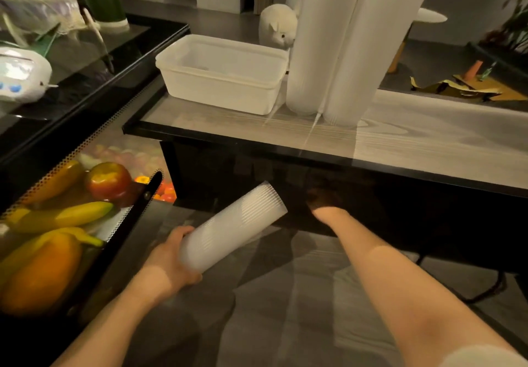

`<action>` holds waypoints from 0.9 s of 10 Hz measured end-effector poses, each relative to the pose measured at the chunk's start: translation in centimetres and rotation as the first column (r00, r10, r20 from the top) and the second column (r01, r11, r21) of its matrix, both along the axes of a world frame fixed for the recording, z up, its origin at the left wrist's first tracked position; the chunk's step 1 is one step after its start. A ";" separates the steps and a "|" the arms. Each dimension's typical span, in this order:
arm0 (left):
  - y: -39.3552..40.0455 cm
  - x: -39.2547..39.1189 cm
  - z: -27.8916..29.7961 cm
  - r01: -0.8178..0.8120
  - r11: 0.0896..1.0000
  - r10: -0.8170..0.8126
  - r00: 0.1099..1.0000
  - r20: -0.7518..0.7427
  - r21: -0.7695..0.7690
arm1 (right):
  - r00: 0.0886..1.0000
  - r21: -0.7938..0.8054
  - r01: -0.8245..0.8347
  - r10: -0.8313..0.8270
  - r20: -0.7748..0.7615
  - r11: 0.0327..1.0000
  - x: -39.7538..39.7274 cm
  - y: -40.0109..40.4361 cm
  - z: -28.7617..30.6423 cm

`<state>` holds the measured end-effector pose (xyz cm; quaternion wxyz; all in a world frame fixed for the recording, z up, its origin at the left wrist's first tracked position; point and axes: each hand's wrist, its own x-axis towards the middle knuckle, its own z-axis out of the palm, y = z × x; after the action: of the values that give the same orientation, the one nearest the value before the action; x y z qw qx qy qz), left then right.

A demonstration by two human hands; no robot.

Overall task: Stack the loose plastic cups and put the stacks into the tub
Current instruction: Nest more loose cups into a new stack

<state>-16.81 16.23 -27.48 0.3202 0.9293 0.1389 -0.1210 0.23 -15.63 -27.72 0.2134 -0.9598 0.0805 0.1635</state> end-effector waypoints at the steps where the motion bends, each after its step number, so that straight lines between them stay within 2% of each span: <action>1: 1.0 0.0 -1.0 -0.037 0.999 0.036 0.999 -0.021 -0.017 | 0.997 -0.037 -0.060 0.062 0.042 0.997 2.1 0.8 -0.3; 2: 2.0 0.1 -1.4 -0.016 0.999 0.016 1.000 -0.002 0.040 | 0.996 -0.082 -0.074 0.078 0.051 0.994 3.9 1.4 -1.3; 3: 2.7 -0.3 -1.0 -0.043 0.994 0.046 0.999 -0.025 0.098 | 0.998 -0.111 -0.047 0.052 0.043 0.993 4.7 1.6 -1.8; 4: 3.2 -0.9 -0.7 -0.069 0.991 0.078 0.994 -0.079 0.118 | 0.994 -0.122 -0.045 0.057 0.097 0.992 5.0 1.0 -2.8; 5: 3.3 -1.3 0.0 -0.055 0.993 0.065 0.994 -0.092 0.109 | 0.940 -0.455 -0.274 0.336 0.059 0.847 3.9 -0.1 -4.2; 6: 2.9 -1.6 0.7 -0.011 0.990 0.024 0.995 -0.092 0.138 | 0.991 0.025 0.072 -0.074 0.109 0.997 2.5 0.5 -1.9; 7: 2.4 -2.3 1.0 0.010 0.991 0.000 0.997 -0.078 0.133 | 0.985 0.135 0.143 -0.155 0.078 0.980 0.3 -0.1 1.5; 8: 2.0 -2.8 1.4 0.014 0.993 -0.008 0.999 -0.051 0.121 | 0.996 0.137 0.083 -0.087 0.026 0.987 -2.4 -0.6 3.0; 9: 1.6 -3.1 1.5 0.023 0.996 -0.021 0.999 -0.032 0.084 | 0.944 0.270 0.325 -0.329 -0.031 0.906 -4.4 -0.3 4.2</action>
<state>-19.88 17.78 -25.93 0.2770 0.9415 0.1387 -0.1330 -4.14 -15.92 -23.48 0.3677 -0.8956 0.2153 0.1275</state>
